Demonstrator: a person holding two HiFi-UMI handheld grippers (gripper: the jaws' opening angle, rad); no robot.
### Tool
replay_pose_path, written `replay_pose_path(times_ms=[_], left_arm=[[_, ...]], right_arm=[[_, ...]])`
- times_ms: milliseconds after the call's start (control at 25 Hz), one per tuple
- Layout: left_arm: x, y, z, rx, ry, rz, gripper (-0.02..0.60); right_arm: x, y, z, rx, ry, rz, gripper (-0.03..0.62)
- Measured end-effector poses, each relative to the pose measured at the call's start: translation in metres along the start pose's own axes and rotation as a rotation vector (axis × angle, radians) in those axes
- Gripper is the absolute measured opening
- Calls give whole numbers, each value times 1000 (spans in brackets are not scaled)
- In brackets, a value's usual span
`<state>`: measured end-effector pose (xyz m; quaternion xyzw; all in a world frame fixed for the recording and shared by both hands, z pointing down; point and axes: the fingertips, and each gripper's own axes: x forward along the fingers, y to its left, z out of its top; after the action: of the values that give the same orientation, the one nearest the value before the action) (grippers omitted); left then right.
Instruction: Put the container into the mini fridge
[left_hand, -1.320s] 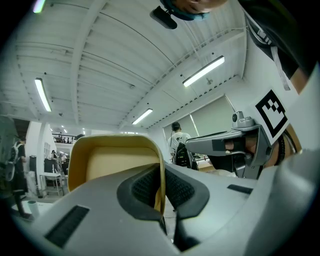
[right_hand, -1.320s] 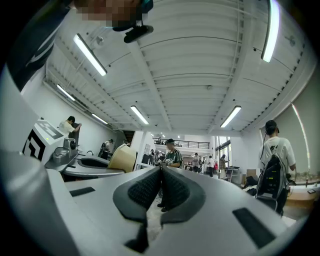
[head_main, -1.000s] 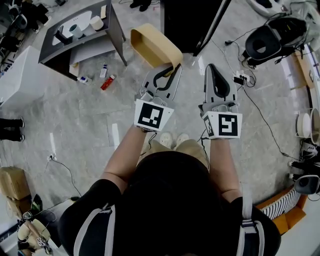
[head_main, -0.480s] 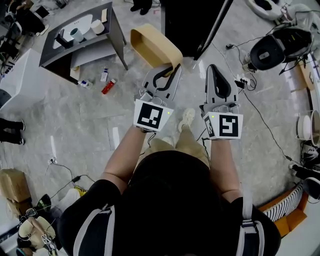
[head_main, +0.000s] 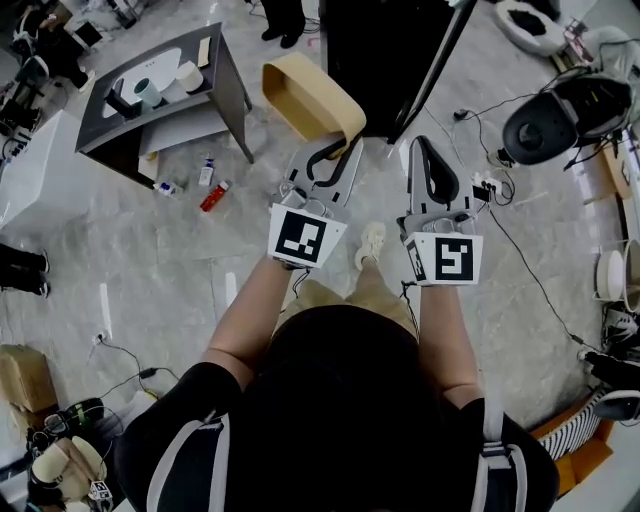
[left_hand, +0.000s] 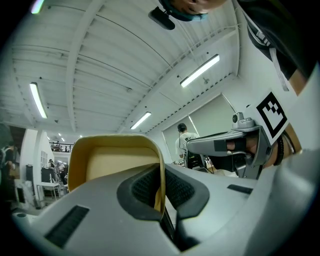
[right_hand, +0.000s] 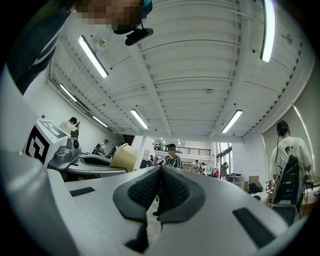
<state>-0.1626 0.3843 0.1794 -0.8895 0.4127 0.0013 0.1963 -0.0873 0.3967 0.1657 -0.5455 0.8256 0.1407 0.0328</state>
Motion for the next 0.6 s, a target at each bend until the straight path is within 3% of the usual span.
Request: replay_pose_path(times_ms=[600], left_arm=[[143,59,-65,-23,74,22,25]], right_arm=[[131,-96,-58,33,39,40,37]])
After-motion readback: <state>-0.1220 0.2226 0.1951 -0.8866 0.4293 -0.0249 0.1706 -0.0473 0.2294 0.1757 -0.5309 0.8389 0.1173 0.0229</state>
